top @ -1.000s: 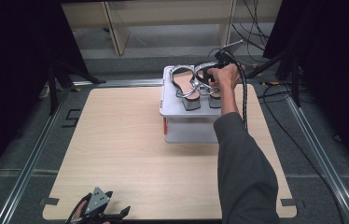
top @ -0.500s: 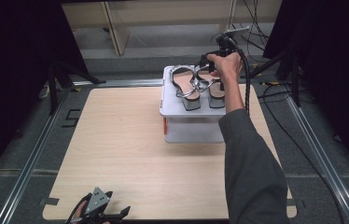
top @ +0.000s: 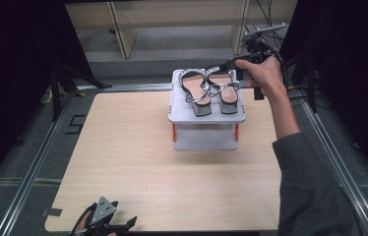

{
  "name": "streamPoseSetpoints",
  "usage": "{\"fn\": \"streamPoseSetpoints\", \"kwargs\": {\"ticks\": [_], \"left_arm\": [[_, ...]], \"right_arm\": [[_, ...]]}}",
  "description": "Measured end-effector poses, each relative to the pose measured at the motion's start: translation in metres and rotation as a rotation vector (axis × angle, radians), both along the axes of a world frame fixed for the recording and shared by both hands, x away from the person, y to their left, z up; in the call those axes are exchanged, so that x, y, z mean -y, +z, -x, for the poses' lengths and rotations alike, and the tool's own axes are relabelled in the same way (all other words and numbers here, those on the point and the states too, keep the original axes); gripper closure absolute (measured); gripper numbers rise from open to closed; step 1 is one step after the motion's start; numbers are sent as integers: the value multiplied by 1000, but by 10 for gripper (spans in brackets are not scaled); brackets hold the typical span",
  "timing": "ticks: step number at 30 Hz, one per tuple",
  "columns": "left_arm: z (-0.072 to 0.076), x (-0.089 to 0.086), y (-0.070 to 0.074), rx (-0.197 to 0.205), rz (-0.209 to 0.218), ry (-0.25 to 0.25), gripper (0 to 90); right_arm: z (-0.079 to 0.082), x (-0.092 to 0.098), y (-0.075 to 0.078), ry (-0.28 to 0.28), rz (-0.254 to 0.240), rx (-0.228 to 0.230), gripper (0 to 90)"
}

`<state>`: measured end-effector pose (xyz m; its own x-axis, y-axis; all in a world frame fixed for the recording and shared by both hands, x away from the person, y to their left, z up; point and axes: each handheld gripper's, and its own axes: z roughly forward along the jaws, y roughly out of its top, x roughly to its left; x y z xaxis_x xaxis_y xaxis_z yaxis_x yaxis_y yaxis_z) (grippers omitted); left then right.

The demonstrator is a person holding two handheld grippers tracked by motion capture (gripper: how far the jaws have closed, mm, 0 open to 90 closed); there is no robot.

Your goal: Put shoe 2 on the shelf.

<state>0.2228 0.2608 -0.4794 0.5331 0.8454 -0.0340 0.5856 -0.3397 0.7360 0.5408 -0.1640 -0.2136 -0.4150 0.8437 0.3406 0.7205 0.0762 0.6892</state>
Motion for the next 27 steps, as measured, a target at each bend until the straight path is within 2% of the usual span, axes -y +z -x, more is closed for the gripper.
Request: {"fn": "streamPoseSetpoints", "kwargs": {"ticks": [1, 2, 3, 4, 5, 6, 7, 9, 10, 11, 12, 14, 15, 16, 17, 18, 19, 20, 21, 22, 23, 24, 25, 27], "left_arm": [[0, 0, 0, 0, -1, -1, 164], [0, 0, 0, -1, -2, -2, 164], [1, -1, 0, -7, -5, -6, 164], [1, -1, 0, -14, 2, -4, 164], [1, 0, -1, -6, 32, 7, 164], [0, -2, 0, -1, -4, -1, 164], [0, -1, 0, 0, -6, 3, 165], [0, -1, 1, -2, 18, -5, 164], [0, 0, -1, -4, 10, 6, 165], [1, 1, 0, -5, 29, 3, 164], [0, 0, 0, -6, 9, 3, 164], [0, -1, 0, -7, -1, 1, 164], [1, -1, 0, -11, 17, 1, 164], [-1, -2, 0, -8, -14, -1, 164], [0, -2, 1, -11, -3, -2, 164], [0, -2, 0, -14, -10, -4, 165], [-1, -1, 0, -9, -14, 3, 164], [0, -1, 0, -9, -14, 1, 164], [0, -2, 1, -14, -12, -3, 164], [0, -1, 0, -7, -11, 5, 164], [0, -1, 1, -13, 5, -1, 164], [0, 0, 0, -8, 23, 9, 164], [0, 0, 0, -9, 24, 9, 164], [0, 0, 0, -8, 23, 10, 164]], "right_arm": [[7, 3, -2, 10, 9, 7, 264], [12, 3, -1, -1, 9, -16, 265], [17, 7, -3, 17, 9, 15, 271], [23, 10, -4, 18, 12, 14, 272], [29, 12, -6, 28, 10, 20, 271], [34, 15, -7, 37, 9, 35, 271], [42, 17, -9, 43, 11, 45, 271], [53, 21, -13, 70, 14, 73, 271], [58, 23, -16, 89, 21, 71, 270], [62, 24, -17, 94, 19, 69, 269], [68, 27, -21, 104, 20, 72, 270], [77, 32, -26, 109, 17, 78, 269], [82, 33, -29, 111, 19, 77, 269], [86, 35, -33, 121, 24, 79, 269], [92, 37, -36, 119, 23, 70, 269], [95, 40, -39, 140, 37, 87, 269], [100, 41, -42, 141, 19, 78, 268], [102, 43, -43, 147, 39, 89, 266], [106, 44, -46, 144, 17, 77, 264], [110, 46, -50, 158, 32, 88, 261], [114, 46, -52, 156, 15, 74, 260], [116, 49, -55, 175, 22, 89, 259], [122, 50, -59, 166, 20, 81, 258], [129, 52, -68, 182, 37, 90, 253]]}}
